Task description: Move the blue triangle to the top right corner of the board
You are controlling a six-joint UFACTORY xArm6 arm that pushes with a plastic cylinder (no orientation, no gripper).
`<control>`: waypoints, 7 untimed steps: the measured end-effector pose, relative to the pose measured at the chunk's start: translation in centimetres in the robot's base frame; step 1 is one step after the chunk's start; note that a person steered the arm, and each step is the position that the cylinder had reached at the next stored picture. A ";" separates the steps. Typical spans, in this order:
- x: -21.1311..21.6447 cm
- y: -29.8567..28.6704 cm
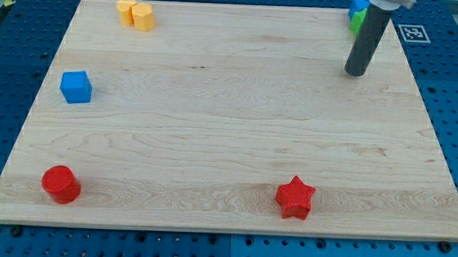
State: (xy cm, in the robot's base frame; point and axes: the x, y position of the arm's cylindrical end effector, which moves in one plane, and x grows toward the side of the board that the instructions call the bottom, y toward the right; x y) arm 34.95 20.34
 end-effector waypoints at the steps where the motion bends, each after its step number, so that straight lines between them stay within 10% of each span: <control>1: -0.9 1.5; 7: -4.4 2.3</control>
State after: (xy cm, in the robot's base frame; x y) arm 30.56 22.63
